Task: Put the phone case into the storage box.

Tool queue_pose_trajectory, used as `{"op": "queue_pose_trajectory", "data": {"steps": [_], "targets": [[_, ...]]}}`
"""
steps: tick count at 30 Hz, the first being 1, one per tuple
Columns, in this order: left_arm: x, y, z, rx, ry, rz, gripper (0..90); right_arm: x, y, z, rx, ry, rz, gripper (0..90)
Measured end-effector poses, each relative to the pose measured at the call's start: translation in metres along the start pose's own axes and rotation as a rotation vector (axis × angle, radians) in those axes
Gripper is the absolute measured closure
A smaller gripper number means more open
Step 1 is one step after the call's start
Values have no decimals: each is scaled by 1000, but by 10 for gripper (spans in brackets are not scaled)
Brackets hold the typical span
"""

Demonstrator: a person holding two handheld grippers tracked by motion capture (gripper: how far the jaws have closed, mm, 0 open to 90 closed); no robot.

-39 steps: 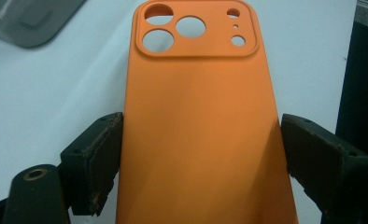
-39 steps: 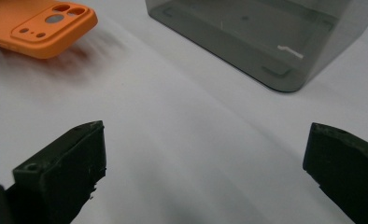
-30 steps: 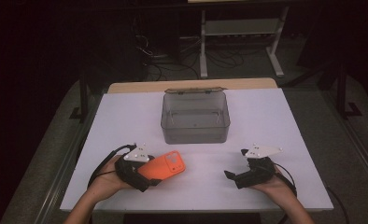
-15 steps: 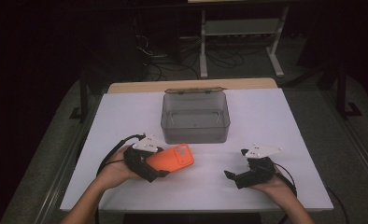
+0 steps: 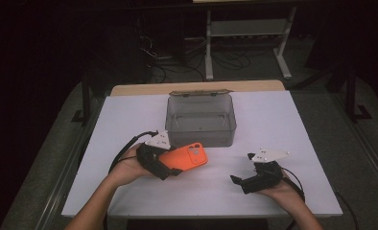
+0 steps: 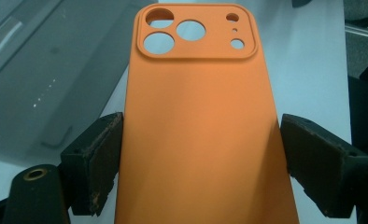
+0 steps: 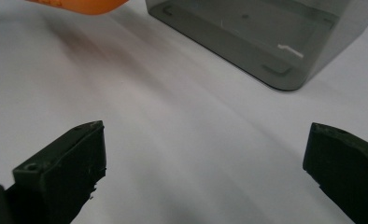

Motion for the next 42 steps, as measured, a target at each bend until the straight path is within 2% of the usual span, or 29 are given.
{"op": "queue_pose_trajectory", "data": {"steps": [15,23,42], "targets": [[6,16,19,-4,-34,14,161,0,-1,1,6,4,3,0],[8,23,29,-18,-45,4,161,0,-1,1,7,4,0,0],[7,21,35,-2,-58,12,161,-1,2,3,6,15,19,0]]}}
Point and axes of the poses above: each handheld gripper's, and its own axes: z roughly forward along the jaws, y roughly out of its top, x roughly to its left, the point moved 10 cm from there along z, roughly forward along the jaws, and after that the axes turned 10 degrees about -x, right-handed, at the moved point
